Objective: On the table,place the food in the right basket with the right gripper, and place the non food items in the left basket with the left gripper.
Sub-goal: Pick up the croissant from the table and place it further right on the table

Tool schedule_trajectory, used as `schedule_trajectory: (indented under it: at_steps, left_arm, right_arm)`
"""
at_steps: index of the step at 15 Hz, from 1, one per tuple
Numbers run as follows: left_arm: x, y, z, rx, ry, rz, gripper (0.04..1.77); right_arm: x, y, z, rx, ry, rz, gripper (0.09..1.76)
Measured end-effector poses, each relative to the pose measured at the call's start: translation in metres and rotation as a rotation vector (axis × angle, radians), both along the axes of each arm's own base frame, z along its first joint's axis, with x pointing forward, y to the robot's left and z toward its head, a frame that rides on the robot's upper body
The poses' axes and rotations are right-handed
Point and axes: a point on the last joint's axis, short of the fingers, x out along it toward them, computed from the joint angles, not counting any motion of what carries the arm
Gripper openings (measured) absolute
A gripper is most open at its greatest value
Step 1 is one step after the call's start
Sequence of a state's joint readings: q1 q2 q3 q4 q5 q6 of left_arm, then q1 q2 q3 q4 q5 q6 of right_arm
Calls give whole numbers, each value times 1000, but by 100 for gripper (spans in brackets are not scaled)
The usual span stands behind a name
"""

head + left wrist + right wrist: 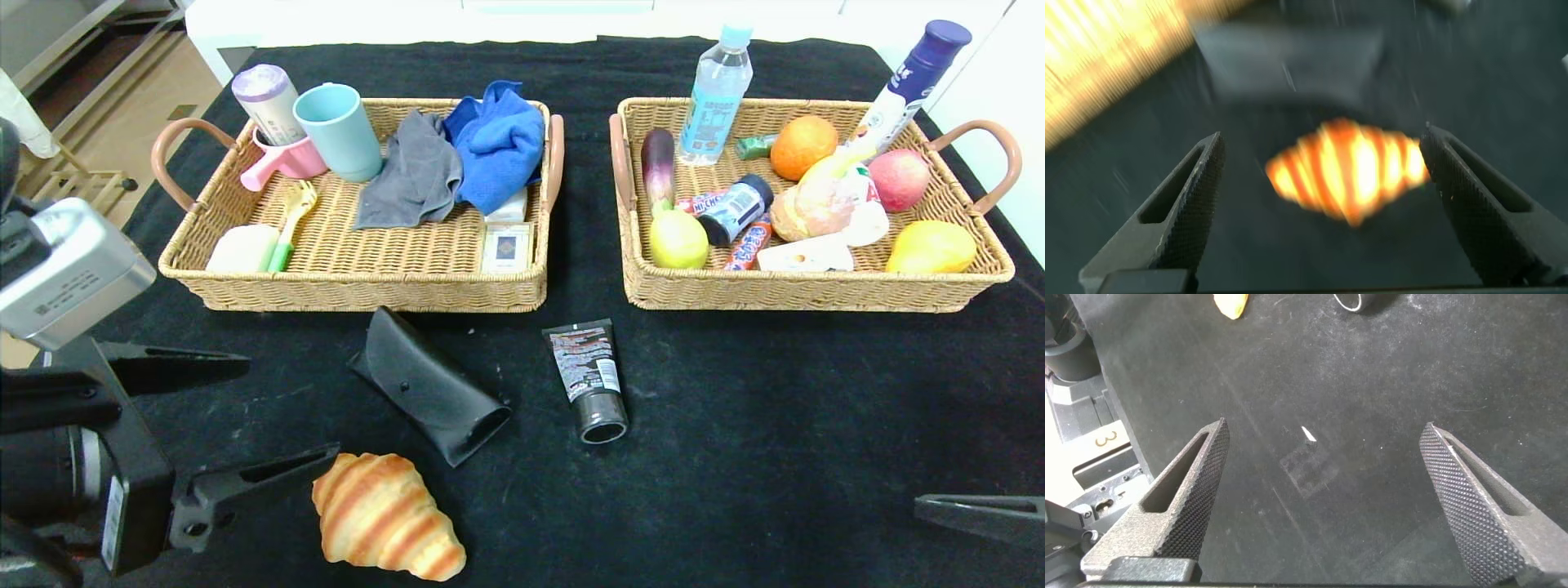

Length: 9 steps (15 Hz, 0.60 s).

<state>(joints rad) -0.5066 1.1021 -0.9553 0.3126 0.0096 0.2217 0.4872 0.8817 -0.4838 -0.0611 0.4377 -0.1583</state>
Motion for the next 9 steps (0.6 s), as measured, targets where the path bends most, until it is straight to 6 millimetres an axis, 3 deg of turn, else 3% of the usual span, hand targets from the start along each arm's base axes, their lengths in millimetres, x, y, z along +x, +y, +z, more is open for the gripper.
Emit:
schedule_trajectory:
  at_steps: [9]
  left_arm:
    - [2, -8, 1, -362, 496, 358, 172]
  right_arm:
    - [-1, -1, 1, 1, -8, -7, 170]
